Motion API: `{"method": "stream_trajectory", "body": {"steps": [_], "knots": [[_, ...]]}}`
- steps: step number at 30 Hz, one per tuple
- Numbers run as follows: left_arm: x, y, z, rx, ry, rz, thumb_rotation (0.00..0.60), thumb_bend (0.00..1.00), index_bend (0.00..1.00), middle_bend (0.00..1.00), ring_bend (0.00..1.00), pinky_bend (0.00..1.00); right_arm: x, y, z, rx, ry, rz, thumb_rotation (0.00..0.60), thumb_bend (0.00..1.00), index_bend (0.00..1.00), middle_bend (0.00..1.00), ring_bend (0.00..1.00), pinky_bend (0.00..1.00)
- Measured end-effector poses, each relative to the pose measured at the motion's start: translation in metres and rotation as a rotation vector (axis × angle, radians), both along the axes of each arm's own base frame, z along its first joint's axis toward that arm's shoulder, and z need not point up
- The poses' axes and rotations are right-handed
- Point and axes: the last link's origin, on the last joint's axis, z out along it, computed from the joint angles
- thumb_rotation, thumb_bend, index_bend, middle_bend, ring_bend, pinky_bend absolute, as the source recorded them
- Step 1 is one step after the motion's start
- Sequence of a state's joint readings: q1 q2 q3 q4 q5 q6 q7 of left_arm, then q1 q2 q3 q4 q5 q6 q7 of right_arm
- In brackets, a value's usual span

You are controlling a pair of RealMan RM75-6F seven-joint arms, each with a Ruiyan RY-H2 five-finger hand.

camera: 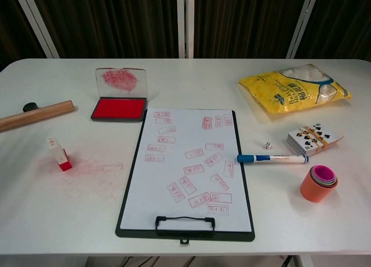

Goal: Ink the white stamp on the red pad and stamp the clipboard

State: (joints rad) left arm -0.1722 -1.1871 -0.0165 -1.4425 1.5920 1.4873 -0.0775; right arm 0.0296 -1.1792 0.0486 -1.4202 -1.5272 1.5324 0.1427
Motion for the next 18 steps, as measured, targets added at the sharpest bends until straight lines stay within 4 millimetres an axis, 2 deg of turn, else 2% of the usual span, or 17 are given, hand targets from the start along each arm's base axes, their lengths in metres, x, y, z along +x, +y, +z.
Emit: {"method": "stream_trajectory", "body": {"steps": [7,10,14,17,18], "knots": [[-0.0012,-0.0027,-0.0018,-0.006,-0.001,0.005,0.291,0.12,0.17,0.11,0.07,0.19,0.0005,-0.0002,-0.0011,0.001,-0.007,0.009,0.600,0.28,0.00,0.00,0.00,0.00],[-0.0007,-0.0044,-0.0035,-0.014,-0.001,-0.004,0.317,0.12,0.17,0.11,0.07,0.19,0.0006,0.0004,-0.0010,-0.001,-0.010,0.011,0.600,0.27,0.00,0.00,0.00,0.00],[0.0026,-0.0042,-0.0052,-0.026,-0.006,-0.028,0.417,0.12,0.17,0.11,0.07,0.19,0.0015,0.0001,0.0008,-0.012,-0.015,0.016,0.600,0.28,0.00,0.00,0.00,0.00],[0.0063,-0.0031,-0.0076,-0.040,-0.007,-0.054,0.553,0.13,0.17,0.11,0.07,0.19,0.0027,-0.0007,0.0021,-0.020,-0.019,0.021,0.600,0.27,0.00,0.00,0.00,0.00],[0.0077,-0.0025,-0.0088,-0.047,-0.004,-0.063,0.579,0.13,0.17,0.11,0.07,0.19,0.0031,-0.0010,0.0023,-0.022,-0.020,0.022,0.600,0.27,0.00,0.00,0.00,0.00]]}}
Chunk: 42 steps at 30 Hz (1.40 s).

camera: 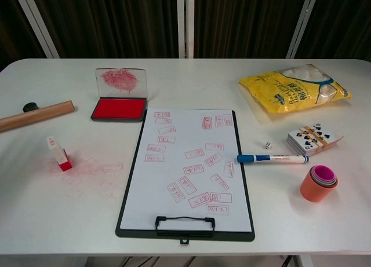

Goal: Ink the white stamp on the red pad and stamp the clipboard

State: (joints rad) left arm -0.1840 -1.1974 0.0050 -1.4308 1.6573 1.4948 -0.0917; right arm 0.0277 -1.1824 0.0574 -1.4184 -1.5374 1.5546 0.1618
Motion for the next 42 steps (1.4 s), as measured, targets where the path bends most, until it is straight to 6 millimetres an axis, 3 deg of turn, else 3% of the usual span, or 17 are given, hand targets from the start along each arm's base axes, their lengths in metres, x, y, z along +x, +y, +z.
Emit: {"method": "stream_trajectory", "body": {"steps": [1,12,24,30,42], "knots": [[0.002,0.001,-0.002,-0.012,0.006,-0.013,0.600,0.14,0.17,0.11,0.07,0.19,0.000,0.000,0.000,0.001,0.001,0.001,0.600,0.27,0.00,0.00,0.00,0.00],[0.015,0.014,-0.027,-0.101,0.042,-0.077,0.600,0.16,0.17,0.11,0.07,0.19,-0.001,0.000,-0.001,0.010,0.003,-0.001,0.600,0.28,0.00,0.00,0.00,0.00],[0.039,0.037,-0.083,-0.241,0.132,-0.225,0.600,0.16,0.20,0.15,0.07,0.19,-0.001,0.004,0.003,-0.005,0.007,0.000,0.600,0.28,0.00,0.00,0.00,0.00],[0.055,0.052,-0.111,-0.280,0.178,-0.324,0.600,0.18,0.25,0.24,0.11,0.19,-0.002,0.007,0.003,-0.006,0.008,-0.004,0.600,0.28,0.00,0.00,0.00,0.00],[0.047,0.071,-0.144,-0.313,0.264,-0.384,0.600,0.20,0.35,0.33,0.11,0.19,-0.005,0.007,0.005,-0.011,0.001,-0.007,0.600,0.27,0.00,0.00,0.00,0.00]]}}
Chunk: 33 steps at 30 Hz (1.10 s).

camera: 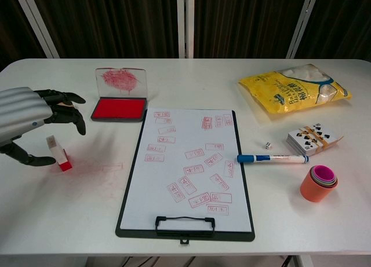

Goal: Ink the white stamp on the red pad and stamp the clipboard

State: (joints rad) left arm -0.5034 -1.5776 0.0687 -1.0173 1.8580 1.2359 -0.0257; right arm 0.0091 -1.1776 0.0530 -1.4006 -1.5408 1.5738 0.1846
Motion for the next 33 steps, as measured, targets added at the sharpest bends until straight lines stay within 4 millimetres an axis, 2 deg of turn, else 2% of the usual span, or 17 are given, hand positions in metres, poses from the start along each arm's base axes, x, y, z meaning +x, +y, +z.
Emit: {"method": "stream_trajectory", "body": {"steps": [8,13,25,33], "knots": [[-0.006,0.006,-0.010,-0.010,-0.005,0.003,0.600,0.23,0.38,0.37,0.11,0.19,-0.001,0.000,0.001,0.000,0.004,-0.003,0.600,0.28,0.00,0.00,0.00,0.00],[-0.008,0.010,-0.007,0.004,-0.012,0.001,0.600,0.24,0.41,0.40,0.11,0.19,0.001,-0.001,0.000,0.005,0.008,-0.002,0.600,0.28,0.00,0.00,0.00,0.00],[-0.021,0.015,-0.003,0.019,0.010,0.050,0.600,0.24,0.41,0.40,0.11,0.19,0.003,-0.002,-0.004,0.018,0.016,-0.007,0.600,0.28,0.00,0.00,0.00,0.00],[-0.023,0.014,-0.001,0.011,0.005,0.038,0.600,0.25,0.42,0.42,0.11,0.19,0.003,-0.002,-0.006,0.017,0.017,-0.016,0.600,0.29,0.00,0.00,0.00,0.00]]}}
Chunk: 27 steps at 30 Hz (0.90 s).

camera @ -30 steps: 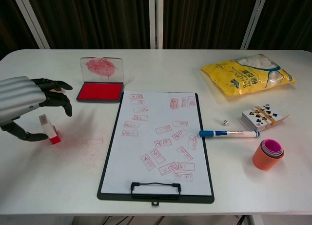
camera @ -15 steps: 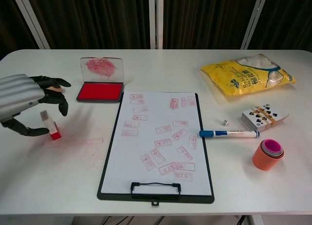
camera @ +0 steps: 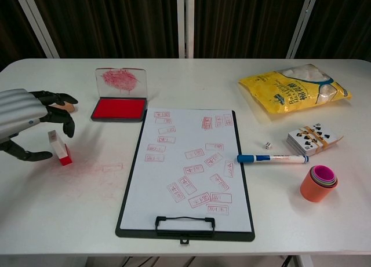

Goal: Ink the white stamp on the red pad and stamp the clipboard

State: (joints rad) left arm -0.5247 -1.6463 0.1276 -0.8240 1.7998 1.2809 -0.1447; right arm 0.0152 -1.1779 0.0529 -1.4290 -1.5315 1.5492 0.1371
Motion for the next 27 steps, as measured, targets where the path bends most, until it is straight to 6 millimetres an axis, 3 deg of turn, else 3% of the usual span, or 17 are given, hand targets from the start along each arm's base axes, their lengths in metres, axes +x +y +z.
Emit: {"method": "stream_trajectory", "body": {"steps": [9,27], "knots": [[0.0005,0.0007,-0.0047,-0.014,-0.016,0.017,0.600,0.34,0.46,0.46,0.12,0.19,0.0008,-0.0004,-0.0014,0.006,0.005,-0.003,0.600,0.29,0.00,0.00,0.00,0.00],[-0.0015,0.0009,-0.0063,-0.019,-0.053,0.046,0.600,0.35,0.51,0.50,0.15,0.19,0.0003,-0.0005,-0.0034,0.012,0.005,-0.009,0.600,0.29,0.00,0.00,0.00,0.00]]}}
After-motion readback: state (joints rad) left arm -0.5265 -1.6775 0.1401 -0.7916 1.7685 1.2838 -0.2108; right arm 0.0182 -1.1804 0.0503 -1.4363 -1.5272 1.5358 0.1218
